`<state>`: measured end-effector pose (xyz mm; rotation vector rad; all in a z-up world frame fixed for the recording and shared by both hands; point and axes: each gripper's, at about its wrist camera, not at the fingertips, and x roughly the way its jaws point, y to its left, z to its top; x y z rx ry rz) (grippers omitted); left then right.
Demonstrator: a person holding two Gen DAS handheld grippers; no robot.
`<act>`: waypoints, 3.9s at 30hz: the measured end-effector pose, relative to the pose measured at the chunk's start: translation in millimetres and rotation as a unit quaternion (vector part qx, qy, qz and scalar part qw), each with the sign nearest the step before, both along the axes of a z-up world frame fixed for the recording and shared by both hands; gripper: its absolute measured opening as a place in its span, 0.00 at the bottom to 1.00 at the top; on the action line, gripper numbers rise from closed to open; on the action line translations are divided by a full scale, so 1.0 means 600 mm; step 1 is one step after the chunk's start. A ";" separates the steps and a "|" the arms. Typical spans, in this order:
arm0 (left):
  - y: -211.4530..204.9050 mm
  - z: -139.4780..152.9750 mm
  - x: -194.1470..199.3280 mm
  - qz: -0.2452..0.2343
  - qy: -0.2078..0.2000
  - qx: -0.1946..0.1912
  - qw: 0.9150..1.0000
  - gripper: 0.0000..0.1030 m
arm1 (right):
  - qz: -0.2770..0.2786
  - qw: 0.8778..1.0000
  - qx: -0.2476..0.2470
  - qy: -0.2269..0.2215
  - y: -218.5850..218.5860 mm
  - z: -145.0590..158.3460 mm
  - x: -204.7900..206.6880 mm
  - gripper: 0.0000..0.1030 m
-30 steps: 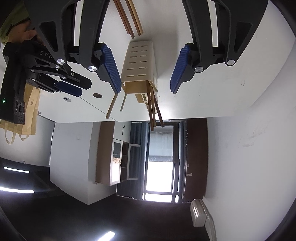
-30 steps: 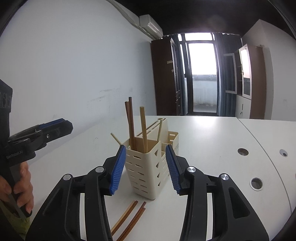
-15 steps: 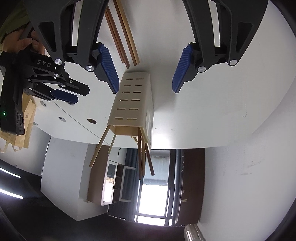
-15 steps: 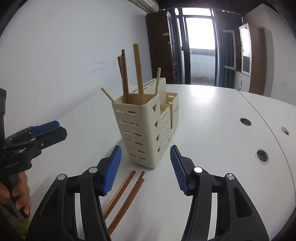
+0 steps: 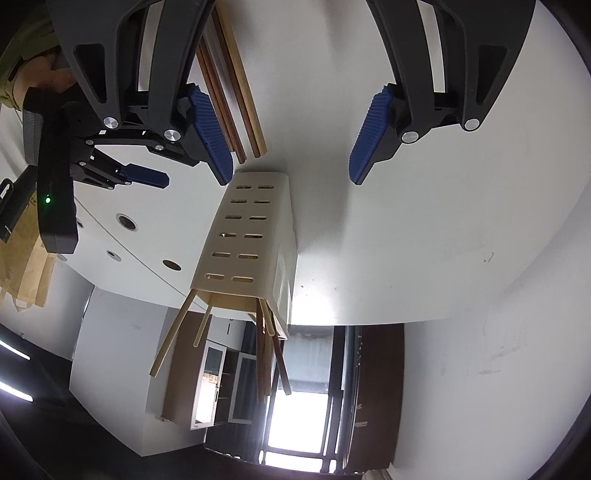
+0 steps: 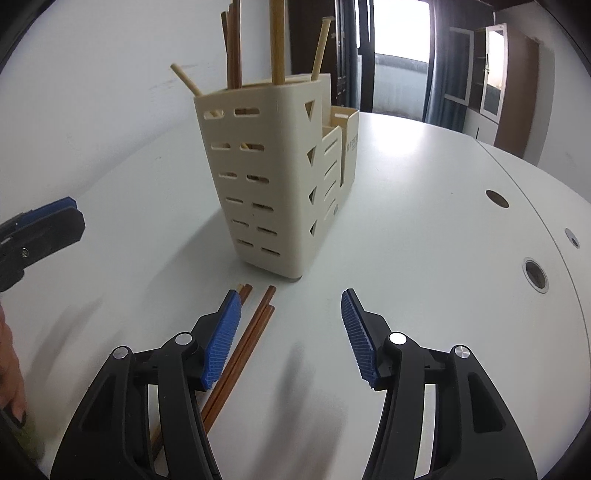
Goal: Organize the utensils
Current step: 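Move both open tools down toward the last chopsticks beside the holder, then close the left tool on a pale chopstick while the right tool closes on a brown one, then lift the pale chopstick with the left tool while the right tool lifts the brown one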
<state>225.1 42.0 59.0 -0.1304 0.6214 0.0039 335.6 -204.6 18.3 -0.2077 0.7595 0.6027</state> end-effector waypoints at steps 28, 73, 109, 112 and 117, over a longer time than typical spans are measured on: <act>0.012 -0.064 0.038 0.000 0.066 -0.018 0.998 0.66 | -0.016 0.998 -0.040 0.053 0.030 -0.079 0.004 0.58; -0.055 -0.181 0.126 -0.031 0.167 0.022 0.985 0.65 | 0.006 0.996 -0.042 0.073 0.008 -0.085 0.034 0.11; -0.002 -0.035 0.069 -0.019 0.058 -0.020 0.998 0.06 | 0.012 0.996 0.079 0.028 -0.044 0.037 0.005 0.08; -0.002 -0.004 0.047 -0.020 0.021 -0.026 0.999 0.06 | 0.016 0.995 0.095 0.004 -0.050 0.065 -0.010 0.08; -0.006 0.027 0.024 -0.023 -0.007 -0.021 0.999 0.05 | 0.031 0.993 0.107 -0.030 -0.052 0.091 -0.023 0.08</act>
